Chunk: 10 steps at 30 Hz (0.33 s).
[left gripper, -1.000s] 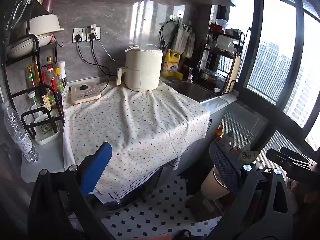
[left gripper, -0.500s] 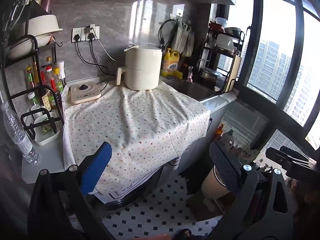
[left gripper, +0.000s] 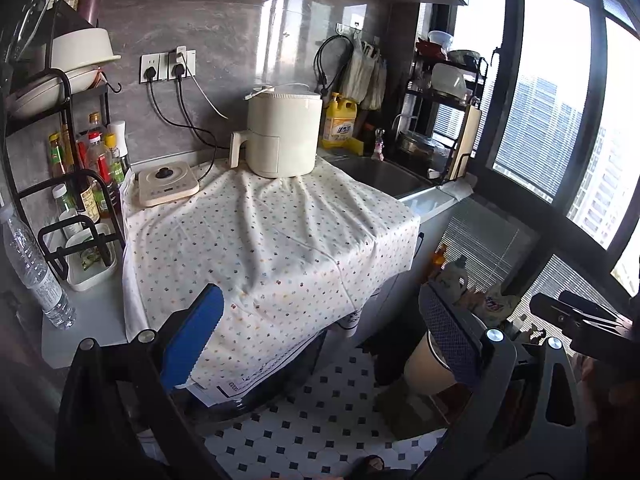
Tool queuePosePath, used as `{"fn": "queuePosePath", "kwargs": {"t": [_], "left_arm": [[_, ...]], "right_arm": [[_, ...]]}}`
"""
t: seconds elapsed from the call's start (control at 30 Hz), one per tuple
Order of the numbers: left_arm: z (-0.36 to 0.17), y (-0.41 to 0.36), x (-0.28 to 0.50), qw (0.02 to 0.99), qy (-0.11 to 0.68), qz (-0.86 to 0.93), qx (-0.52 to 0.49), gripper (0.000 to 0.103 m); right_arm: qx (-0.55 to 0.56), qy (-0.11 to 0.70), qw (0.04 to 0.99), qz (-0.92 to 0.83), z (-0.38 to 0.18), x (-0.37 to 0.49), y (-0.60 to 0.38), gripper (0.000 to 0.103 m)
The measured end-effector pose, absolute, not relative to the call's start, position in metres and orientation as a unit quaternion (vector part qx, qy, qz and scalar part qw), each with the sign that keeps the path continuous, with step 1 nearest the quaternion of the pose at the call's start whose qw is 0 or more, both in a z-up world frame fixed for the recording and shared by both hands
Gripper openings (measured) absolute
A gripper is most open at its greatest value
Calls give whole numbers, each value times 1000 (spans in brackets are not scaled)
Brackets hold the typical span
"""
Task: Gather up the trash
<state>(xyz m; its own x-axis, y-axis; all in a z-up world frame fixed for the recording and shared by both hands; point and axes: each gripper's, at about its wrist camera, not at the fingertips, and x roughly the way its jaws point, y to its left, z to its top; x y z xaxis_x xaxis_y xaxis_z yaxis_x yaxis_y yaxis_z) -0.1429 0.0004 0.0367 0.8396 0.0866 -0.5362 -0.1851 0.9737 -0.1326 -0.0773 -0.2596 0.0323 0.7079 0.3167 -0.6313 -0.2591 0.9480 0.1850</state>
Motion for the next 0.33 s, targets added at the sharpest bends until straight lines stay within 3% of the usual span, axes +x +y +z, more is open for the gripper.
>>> {"fn": "queuePosePath", "kwargs": {"t": [0.33], "left_arm": [[23, 21, -131, 949, 288, 70, -111, 97]], "right_arm": [[17, 366, 918, 150, 26, -69, -247, 95]]}}
